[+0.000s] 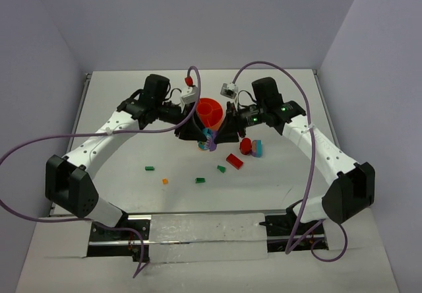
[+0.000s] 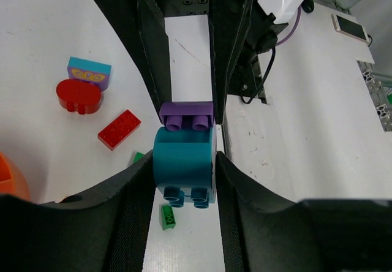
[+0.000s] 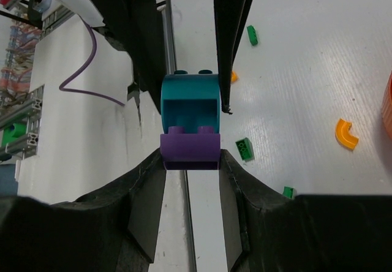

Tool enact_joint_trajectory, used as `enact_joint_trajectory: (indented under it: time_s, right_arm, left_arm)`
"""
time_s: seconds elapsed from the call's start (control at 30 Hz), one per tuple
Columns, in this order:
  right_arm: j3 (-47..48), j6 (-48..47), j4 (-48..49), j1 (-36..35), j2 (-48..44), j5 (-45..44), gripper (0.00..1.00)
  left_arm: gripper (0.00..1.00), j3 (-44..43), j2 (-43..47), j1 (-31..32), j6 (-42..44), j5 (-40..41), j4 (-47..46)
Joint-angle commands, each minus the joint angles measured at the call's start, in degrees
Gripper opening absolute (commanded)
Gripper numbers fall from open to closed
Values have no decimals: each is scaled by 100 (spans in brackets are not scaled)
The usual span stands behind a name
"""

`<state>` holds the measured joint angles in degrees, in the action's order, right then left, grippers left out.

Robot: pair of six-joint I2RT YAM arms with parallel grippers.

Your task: Sort the legos into containers by color

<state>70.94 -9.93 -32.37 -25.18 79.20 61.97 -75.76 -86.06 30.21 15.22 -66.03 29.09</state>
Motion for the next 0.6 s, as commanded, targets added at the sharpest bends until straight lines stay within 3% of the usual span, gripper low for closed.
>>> enact_joint_trajectory:
  time_s: [0.0, 0.13, 0.2, 0.57]
  right_arm:
    - [245, -106, -15, -48, -133, -86, 0]
    - [190, -264, -75, -136, -170, -358, 0]
    - [113, -322, -34, -153, -270, -659, 0]
    - [-346, -970, -322, -148, -704, -1626, 0]
  left_arm:
    - [37, -243, -51, 56, 254, -30, 223]
    - [9, -281, -105, 56, 218, -59, 230]
    - [1, -314, -155, 64, 226, -76, 295]
    - [0, -103, -43, -300, 704, 99, 707]
